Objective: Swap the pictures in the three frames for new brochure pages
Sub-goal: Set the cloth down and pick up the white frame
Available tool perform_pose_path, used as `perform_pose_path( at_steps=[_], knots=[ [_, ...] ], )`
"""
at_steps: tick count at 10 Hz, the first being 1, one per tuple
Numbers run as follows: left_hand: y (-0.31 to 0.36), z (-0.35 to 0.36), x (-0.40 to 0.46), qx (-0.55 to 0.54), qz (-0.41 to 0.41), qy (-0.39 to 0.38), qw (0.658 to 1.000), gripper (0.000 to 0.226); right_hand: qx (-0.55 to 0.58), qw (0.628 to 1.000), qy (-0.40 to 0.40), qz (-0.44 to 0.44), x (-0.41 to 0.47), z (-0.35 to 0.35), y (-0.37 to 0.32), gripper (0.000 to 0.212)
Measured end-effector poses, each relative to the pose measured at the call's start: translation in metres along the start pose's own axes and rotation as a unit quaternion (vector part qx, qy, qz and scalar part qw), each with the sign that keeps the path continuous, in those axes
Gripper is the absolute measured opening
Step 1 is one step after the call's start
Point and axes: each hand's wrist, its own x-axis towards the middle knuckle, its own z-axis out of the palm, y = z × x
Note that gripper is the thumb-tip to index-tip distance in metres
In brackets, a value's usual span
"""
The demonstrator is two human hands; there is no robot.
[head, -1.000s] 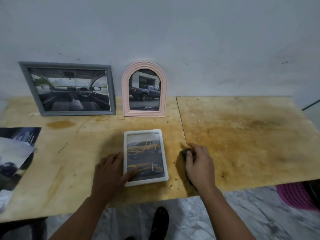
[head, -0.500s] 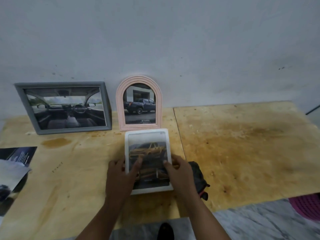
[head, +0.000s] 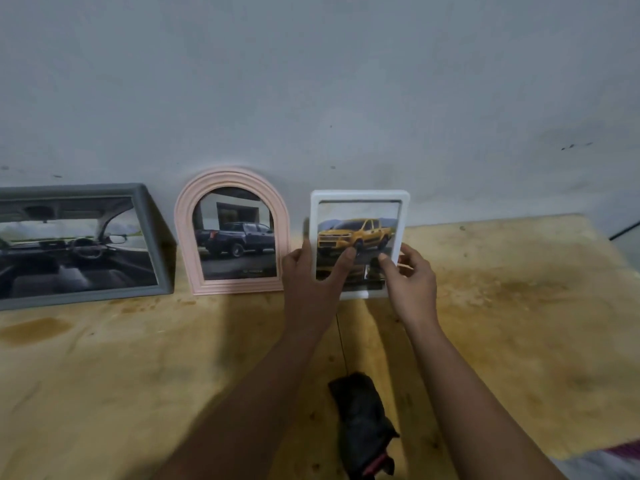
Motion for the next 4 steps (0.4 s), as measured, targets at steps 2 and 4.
perform_pose_path(
  at_steps=[2,4],
  knots=[
    [0.002,0.031,0.032,-0.039,-0.031,0.014,0.999,0.095,0.005,1.000,-0.013,-0.014,0.048,0.010,0.010,0.061],
    [-0.003,0.040,0.034,-0.042,-0.062,-0.010,0.997,0.113,-0.024,0.999,-0.035,-0.011,0.039,0.012,0.013,0.086]
  ],
)
